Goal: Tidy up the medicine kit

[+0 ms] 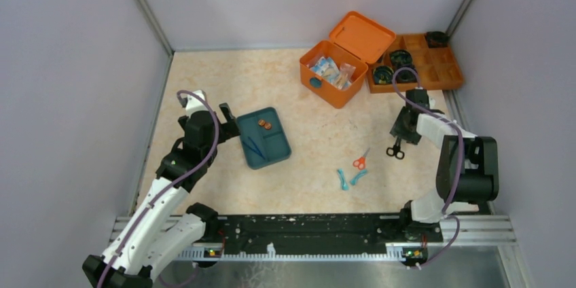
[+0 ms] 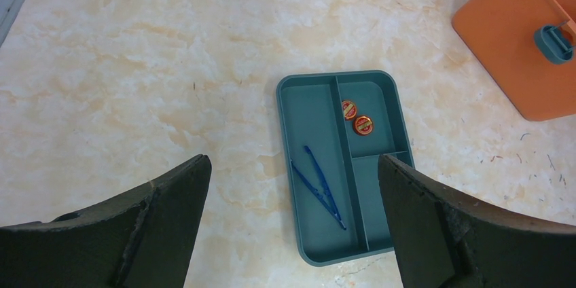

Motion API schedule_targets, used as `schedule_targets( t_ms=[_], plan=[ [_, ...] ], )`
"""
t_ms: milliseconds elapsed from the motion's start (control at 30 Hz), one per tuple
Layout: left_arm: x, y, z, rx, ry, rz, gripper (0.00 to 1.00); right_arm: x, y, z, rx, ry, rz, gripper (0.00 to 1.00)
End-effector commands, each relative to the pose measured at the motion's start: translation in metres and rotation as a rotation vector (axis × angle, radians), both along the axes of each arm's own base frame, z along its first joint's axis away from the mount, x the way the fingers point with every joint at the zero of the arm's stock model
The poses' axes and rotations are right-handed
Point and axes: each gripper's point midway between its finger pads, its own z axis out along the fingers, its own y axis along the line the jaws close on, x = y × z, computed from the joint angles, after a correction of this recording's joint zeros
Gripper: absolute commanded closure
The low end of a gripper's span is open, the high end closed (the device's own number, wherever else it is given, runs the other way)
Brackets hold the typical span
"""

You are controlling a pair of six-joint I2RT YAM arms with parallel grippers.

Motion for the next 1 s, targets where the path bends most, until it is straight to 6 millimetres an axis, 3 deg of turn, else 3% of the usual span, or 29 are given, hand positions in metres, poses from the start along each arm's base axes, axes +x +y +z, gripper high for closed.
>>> schedule_targets(
  t_ms=[0, 333, 467, 700, 967],
  plan=[
    [0.002, -0.002, -0.002, 0.003, -0.004, -0.016, 0.01, 0.019, -0.006, 0.005, 0.014, -0.031, -0.001, 0.54],
    [0.001, -0.001, 0.0, 0.0, -0.014, -0.015, 0.01, 0.017, 0.001, -0.007, 0.046, -0.015, 0.013, 0.74],
    [0.0, -0.001, 0.0, 0.0, -0.015, -0.012, 0.01, 0.018, 0.002, -0.005, 0.051, -0.022, 0.021, 0.86],
    [0.0, -0.001, 0.0, -0.001, -0.015, -0.013, 0.01, 0.021, -0.001, 0.016, 0.029, -0.084, 0.031, 0.89],
    [0.0, -0.001, 0.0, -0.002, -0.014, -0.014, 0.01, 0.029, 0.022, 0.045, 0.047, -0.133, 0.118, 0.87]
  ],
)
